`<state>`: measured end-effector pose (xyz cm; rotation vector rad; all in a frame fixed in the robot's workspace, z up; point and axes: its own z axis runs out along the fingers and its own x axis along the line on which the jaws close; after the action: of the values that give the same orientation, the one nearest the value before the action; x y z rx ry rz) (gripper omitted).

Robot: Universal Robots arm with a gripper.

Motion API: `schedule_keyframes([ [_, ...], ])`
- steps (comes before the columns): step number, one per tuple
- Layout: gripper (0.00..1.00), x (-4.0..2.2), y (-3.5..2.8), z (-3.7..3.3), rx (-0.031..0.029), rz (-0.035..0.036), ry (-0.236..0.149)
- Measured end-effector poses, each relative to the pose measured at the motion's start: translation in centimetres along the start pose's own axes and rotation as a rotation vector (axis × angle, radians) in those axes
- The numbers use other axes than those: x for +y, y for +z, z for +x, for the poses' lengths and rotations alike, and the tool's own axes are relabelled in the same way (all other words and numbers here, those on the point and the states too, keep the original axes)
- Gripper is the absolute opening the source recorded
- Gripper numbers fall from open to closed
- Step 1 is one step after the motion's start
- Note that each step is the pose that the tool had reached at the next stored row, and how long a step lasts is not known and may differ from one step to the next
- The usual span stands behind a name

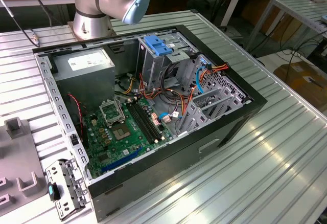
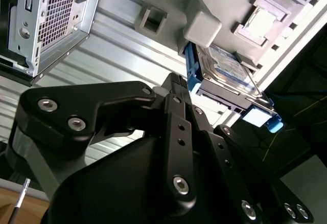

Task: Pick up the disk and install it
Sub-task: 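Reach for the disk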

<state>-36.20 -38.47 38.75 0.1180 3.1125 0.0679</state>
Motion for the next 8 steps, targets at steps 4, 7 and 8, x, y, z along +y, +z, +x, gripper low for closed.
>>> schedule_keyframes([
  [4, 0.11, 0.23, 0.00, 0.49, 0.0000, -0.0001, 0.000],
  [7, 0.11, 0.47, 0.00, 0.89, 0.0000, 0.0000, 0.000],
  [8, 0.11, 0.58, 0.01, 1.00, -0.0001, -0.0001, 0.000],
])
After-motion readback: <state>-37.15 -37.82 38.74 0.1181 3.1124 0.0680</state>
